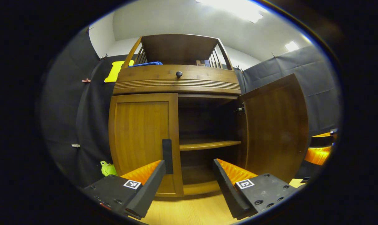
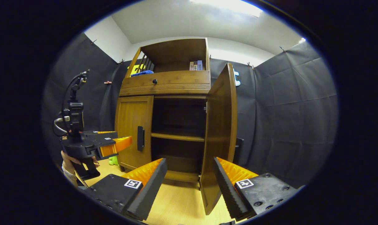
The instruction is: Open the right door of the double-door shoe cabinet with the right hand, and open the left door with the left hand.
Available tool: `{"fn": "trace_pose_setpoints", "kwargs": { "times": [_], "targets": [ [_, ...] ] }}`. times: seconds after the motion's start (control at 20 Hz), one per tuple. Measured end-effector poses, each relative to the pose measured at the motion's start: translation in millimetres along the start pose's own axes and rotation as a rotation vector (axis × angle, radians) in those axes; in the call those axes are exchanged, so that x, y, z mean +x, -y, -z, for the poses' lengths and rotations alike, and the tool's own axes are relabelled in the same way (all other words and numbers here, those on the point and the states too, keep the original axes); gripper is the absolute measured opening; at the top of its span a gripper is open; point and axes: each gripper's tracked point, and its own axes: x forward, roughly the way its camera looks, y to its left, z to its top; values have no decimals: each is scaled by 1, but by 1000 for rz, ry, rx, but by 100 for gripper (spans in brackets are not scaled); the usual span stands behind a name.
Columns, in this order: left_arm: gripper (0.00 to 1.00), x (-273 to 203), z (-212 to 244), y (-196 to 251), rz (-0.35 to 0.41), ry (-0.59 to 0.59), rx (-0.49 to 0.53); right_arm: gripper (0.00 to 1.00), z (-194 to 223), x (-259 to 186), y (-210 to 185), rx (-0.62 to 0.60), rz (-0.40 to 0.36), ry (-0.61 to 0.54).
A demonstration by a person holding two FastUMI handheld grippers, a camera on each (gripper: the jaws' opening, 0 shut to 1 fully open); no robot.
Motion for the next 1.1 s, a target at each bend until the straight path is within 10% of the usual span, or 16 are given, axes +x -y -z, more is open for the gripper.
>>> {"fn": "trace_pose_setpoints", "kwargs": {
  "times": [0.6,1.1],
  "targets": [
    [94,125,56,-62,-193,-17,-4,94,-14,28,7,-28,9,75],
    [72,158,79,-70,-161,-48,32,95,2,41,7,-14,8,31]
  ]
}}
